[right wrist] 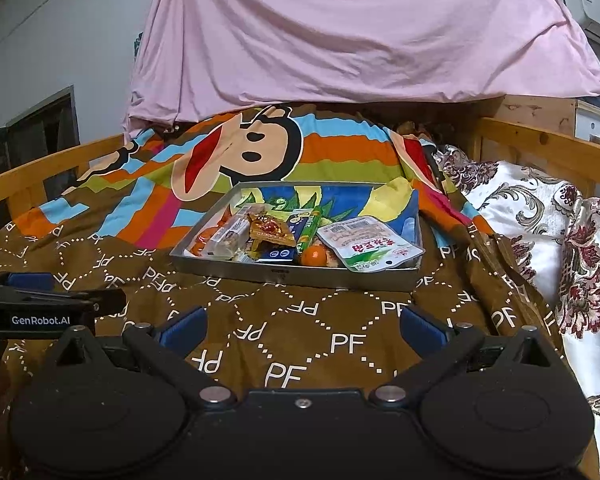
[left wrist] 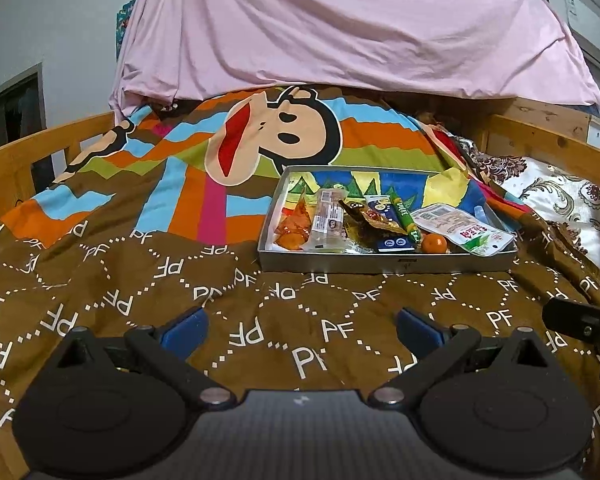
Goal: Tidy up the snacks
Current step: 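Withdraw both open tools away from the filled tray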
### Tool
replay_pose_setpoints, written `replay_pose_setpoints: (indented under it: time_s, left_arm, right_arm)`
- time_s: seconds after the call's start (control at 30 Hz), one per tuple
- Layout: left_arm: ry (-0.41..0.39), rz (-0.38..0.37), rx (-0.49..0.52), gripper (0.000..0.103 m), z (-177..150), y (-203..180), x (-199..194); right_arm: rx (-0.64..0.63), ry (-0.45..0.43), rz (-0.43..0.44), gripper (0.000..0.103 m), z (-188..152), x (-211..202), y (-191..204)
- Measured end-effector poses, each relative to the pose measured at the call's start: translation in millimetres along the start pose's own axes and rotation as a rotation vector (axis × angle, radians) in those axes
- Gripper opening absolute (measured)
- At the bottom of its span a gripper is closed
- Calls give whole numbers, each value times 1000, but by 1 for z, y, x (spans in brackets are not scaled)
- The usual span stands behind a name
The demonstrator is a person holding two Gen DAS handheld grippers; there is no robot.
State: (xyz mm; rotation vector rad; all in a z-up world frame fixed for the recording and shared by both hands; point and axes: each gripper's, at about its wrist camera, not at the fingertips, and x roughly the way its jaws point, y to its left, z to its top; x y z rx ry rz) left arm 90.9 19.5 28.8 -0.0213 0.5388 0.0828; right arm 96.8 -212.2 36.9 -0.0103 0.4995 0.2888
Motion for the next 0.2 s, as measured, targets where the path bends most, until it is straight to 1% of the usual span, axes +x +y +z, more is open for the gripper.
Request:
replay_pose_setpoints:
  time_s: [0.2]
  left_arm:
    - [6, 1, 1, 102, -1, 0, 0]
  right_arm:
    - [-1, 10, 6, 102, -1, 1, 0]
